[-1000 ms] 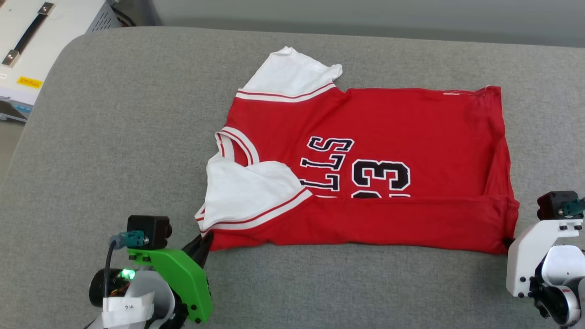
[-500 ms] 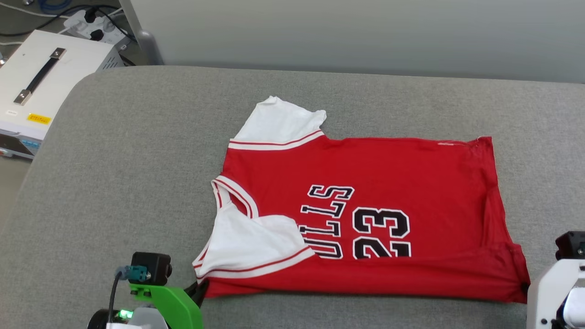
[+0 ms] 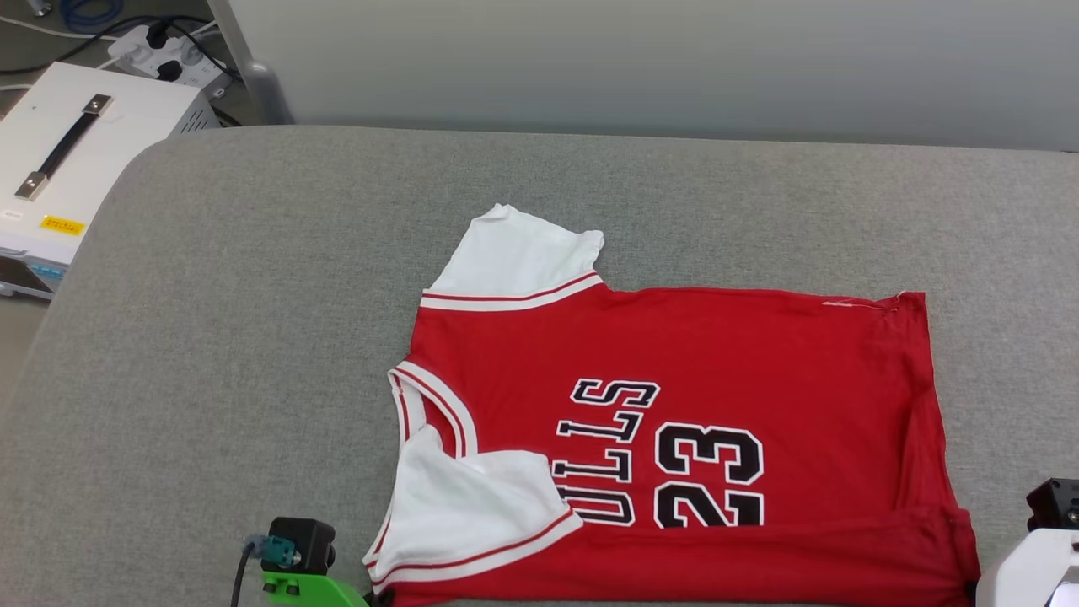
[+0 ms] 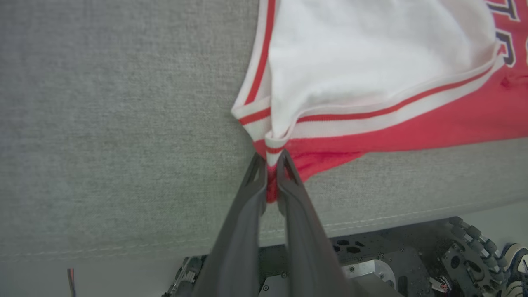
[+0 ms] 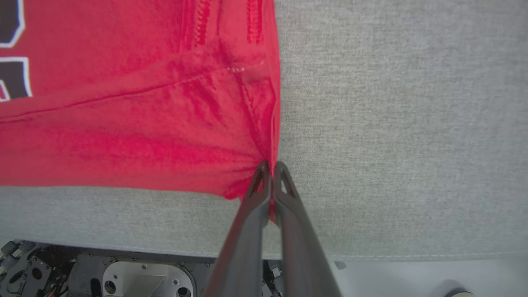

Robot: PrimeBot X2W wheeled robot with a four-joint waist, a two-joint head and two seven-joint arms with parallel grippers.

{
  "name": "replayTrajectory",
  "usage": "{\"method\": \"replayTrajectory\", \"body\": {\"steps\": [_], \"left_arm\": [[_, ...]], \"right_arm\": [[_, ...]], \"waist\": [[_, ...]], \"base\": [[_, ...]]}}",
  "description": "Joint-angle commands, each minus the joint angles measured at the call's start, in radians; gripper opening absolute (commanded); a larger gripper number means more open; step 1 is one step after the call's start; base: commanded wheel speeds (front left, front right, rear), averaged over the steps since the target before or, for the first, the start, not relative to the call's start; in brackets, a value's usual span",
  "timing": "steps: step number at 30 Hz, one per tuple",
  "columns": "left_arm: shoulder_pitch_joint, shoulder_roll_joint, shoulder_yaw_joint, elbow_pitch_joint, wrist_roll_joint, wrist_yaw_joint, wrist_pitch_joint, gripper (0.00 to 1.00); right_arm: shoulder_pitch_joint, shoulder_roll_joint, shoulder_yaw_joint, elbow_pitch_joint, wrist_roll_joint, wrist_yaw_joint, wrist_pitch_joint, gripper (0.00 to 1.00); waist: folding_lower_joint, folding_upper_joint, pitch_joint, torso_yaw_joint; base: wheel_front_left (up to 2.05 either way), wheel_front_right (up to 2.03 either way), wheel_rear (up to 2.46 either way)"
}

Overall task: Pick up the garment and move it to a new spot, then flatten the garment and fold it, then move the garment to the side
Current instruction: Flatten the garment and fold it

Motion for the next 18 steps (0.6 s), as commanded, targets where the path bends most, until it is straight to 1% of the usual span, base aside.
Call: {"method": "replayTrajectory", "body": {"steps": [1, 4, 5, 6, 7, 10, 12, 18], "left_arm": [[-0.014, -0.002, -0.007, 0.018, 0.011, -0.008, 0.002, 0.00], [-0.029, -0.012, -0.013, 0.040, 0.015, -0.015, -0.003, 0.00], [-0.035, -0.014, -0.015, 0.047, 0.019, -0.017, -0.007, 0.39], [-0.039, -0.015, -0.016, 0.051, 0.025, -0.017, -0.013, 0.96], [-0.043, -0.018, -0.016, 0.058, 0.030, -0.017, -0.021, 1.00], [-0.054, -0.022, -0.013, 0.068, 0.043, -0.018, -0.050, 1.00], [-0.065, -0.028, -0.003, 0.065, 0.051, -0.022, -0.088, 1.00], [-0.118, -0.039, 0.038, 0.050, 0.099, -0.045, -0.250, 1.00]], "right_arm": [[-0.015, -0.001, 0.003, 0.014, -0.009, -0.001, -0.013, 0.00], [-0.032, 0.001, 0.013, 0.043, -0.007, -0.001, -0.029, 0.00], [-0.037, 0.001, 0.016, 0.052, -0.006, -0.001, -0.032, 0.00], [-0.041, -0.001, 0.020, 0.056, -0.004, -0.001, -0.040, 0.33], [-0.047, -0.002, 0.022, 0.062, -0.002, -0.001, -0.050, 1.00], [-0.058, -0.008, 0.023, 0.069, 0.004, -0.001, -0.074, 1.00], [-0.066, -0.017, 0.028, 0.063, 0.012, -0.001, -0.098, 1.00], [-0.106, -0.074, 0.062, 0.021, 0.032, -0.001, -0.231, 1.00]], "waist": [[0.0000, 0.0000, 0.004, 0.000], [0.0000, 0.0000, 0.007, 0.003], [0.0000, 0.0000, 0.006, 0.004], [0.0000, 0.0000, 0.004, 0.005], [0.0000, 0.0000, 0.001, 0.007], [0.0000, 0.0000, -0.013, 0.009], [0.0000, 0.0000, -0.025, 0.010], [0.0000, 0.0000, -0.069, 0.007]], "base": [[0.00, 0.00, 0.00], [0.00, 0.00, 0.00], [0.00, 0.00, 0.00], [0.00, 0.00, 0.00], [0.00, 0.00, 0.00], [0.00, 0.00, 0.00], [0.00, 0.00, 0.00], [0.00, 0.00, 0.00]]}}
